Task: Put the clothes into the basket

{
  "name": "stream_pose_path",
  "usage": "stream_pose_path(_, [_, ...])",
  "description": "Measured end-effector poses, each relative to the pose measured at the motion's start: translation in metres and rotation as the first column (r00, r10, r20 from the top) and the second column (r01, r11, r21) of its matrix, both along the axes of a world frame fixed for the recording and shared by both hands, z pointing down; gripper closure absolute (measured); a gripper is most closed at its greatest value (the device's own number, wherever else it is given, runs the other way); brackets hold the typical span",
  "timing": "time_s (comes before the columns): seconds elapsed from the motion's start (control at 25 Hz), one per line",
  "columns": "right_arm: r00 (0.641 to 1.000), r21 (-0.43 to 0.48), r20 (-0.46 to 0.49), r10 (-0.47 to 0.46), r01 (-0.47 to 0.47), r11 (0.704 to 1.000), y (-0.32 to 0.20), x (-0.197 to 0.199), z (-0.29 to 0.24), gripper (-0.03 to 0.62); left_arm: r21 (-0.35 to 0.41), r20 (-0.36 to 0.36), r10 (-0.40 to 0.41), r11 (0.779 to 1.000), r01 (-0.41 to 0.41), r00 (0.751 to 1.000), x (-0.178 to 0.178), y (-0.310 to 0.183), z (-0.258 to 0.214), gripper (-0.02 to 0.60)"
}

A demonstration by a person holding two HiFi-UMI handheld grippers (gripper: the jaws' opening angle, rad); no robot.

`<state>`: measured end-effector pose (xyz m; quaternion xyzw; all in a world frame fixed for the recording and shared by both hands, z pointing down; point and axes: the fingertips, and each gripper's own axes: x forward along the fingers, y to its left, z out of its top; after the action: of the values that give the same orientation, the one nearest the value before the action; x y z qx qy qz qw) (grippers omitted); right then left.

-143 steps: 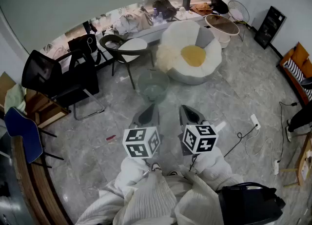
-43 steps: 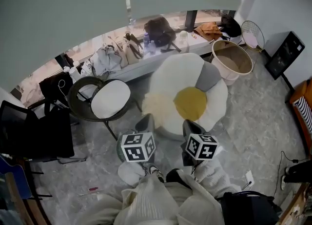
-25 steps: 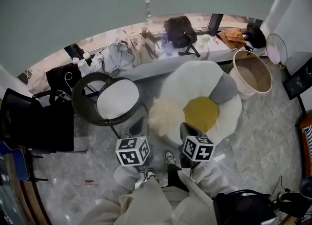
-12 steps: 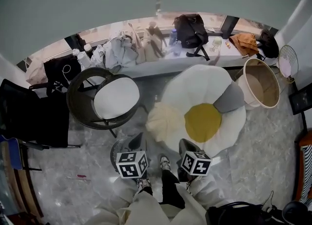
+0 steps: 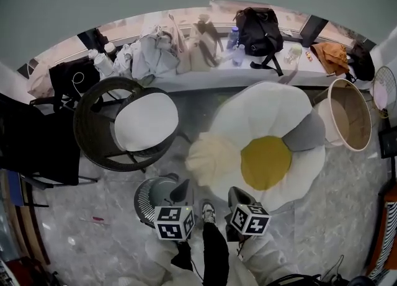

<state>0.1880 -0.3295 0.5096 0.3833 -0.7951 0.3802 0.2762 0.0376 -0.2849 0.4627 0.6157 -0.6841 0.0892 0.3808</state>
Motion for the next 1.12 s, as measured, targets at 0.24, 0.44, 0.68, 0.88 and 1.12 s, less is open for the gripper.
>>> stream_pose_path(0.24, [1.000, -0.020, -0.003, -0.001, 0.001, 1.000, -0.027, -0.007, 0.047, 0.569, -0.069, -0.013, -0.015, 0.997, 0.014, 1.000, 0.002, -0.007, 0.057, 0.584])
stream_pose_path(0.44, [1.000, -0.046, -0.014, -0.004, 0.003, 0.999, -0.045, -0.016, 0.098, 0.569, -0.104, -0.004, -0.007, 0.995, 0.006, 1.000, 0.000, -0.017, 0.110, 0.584])
stream_pose_path(0.68, [0.999, -0.085, -0.023, 0.028, -0.030, 0.996, -0.053, -0.017, 0.151, 0.569, -0.171, -0.021, -0.058, 0.984, 0.054, 0.998, -0.004, -0.016, 0.186, 0.584])
stream_pose_path(0.88, [0.999, -0.080, -0.039, -0.003, 0.000, 0.997, -0.055, -0.017, 0.192, 0.569, -0.189, -0.013, -0.035, 0.981, 0.032, 0.999, 0.006, -0.023, 0.231, 0.584])
stream_pose_path(1.12, [0.999, -0.091, -0.041, -0.010, 0.006, 0.996, -0.055, -0.017, 0.228, 0.569, -0.205, -0.030, -0.062, 0.977, 0.055, 0.998, 0.012, -0.020, 0.270, 0.584])
